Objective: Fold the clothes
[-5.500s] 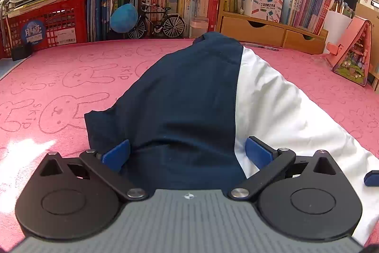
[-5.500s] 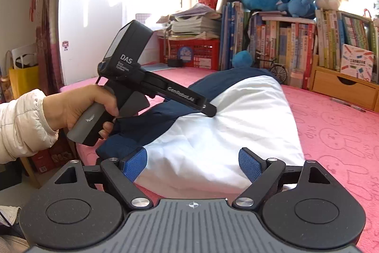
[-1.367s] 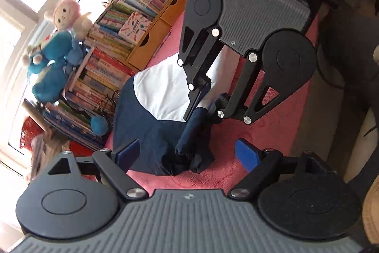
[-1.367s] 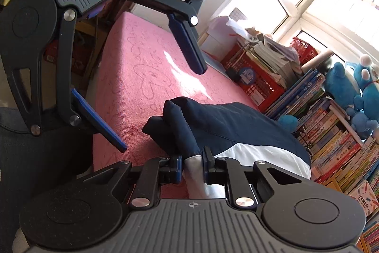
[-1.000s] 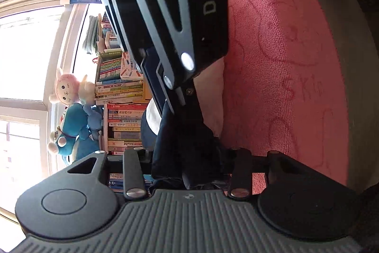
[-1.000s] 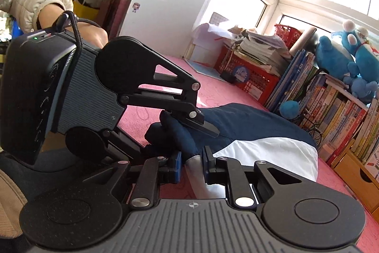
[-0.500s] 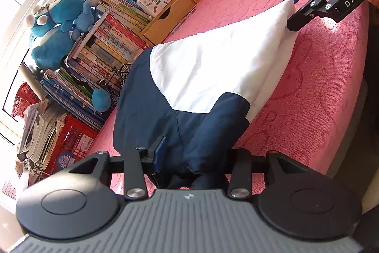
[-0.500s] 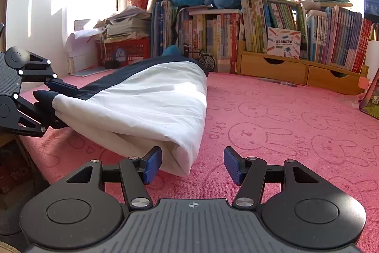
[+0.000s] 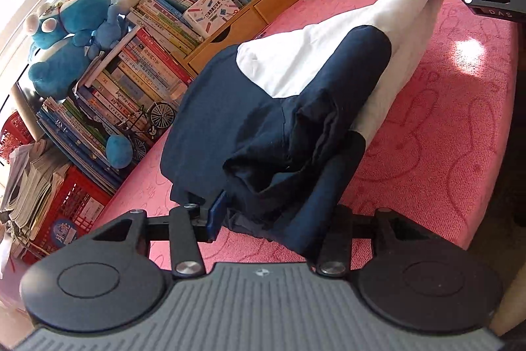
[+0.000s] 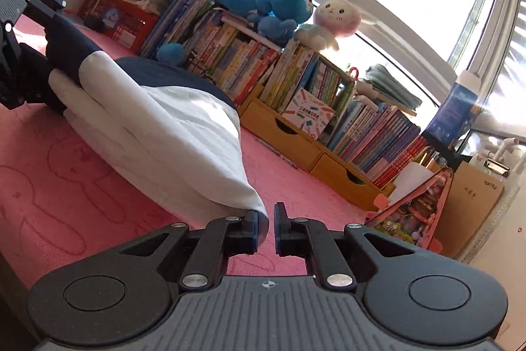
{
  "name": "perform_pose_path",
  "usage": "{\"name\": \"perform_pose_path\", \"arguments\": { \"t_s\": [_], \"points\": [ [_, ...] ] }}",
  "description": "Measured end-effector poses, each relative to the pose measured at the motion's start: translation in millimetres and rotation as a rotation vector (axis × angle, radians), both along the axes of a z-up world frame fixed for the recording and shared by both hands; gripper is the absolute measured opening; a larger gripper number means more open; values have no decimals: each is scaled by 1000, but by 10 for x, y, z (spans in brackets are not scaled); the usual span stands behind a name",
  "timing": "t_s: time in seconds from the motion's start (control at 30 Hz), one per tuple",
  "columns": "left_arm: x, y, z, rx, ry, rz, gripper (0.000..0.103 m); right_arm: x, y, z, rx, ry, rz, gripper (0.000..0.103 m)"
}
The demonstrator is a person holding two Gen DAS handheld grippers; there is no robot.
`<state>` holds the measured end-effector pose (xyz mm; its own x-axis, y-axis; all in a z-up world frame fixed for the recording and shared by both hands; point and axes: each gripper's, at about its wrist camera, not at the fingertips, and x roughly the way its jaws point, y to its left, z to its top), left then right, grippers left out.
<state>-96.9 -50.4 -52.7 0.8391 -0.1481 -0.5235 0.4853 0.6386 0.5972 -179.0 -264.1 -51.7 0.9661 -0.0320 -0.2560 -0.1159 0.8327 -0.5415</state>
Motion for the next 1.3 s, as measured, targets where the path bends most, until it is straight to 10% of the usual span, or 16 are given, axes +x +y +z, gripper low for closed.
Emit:
{"name": "perform_pose_path", "arguments": {
  "t_s": [0.17, 0.43, 0.53, 0.73, 0.9, 1.03, 1.13, 1.2, 1.3],
  "points": [
    [-14, 201, -28, 9, 30, 56, 45, -138, 3, 5, 139, 115, 104, 9],
    [-193, 878, 205, 169, -28, 379, 52, -133, 409, -35, 35, 74, 276, 10],
    [-188, 1080, 577, 35, -21, 505, 52, -142, 355, -41, 29, 88, 301, 10],
    [-110, 501, 957, -291, -85, 288, 75, -159, 251, -38, 26, 110, 316, 10],
    [-12, -457, 621, -318, -49, 41, 77, -180, 257, -55, 14, 116, 351, 13],
    [73, -641, 179, -254, 42, 52, 78, -196, 21, -17, 68, 204, 437, 22],
    [113, -453, 11, -319, 120, 103, 78, -69, -368, 117, 292, 393, 506, 34],
    [139, -250, 15, -428, 191, 143, 79, 141, -715, 216, 572, 496, 478, 71],
    [105, -197, 26, -431, 194, 149, 81, 629, -1237, 258, 1036, 548, 392, 82]
  ]
}}
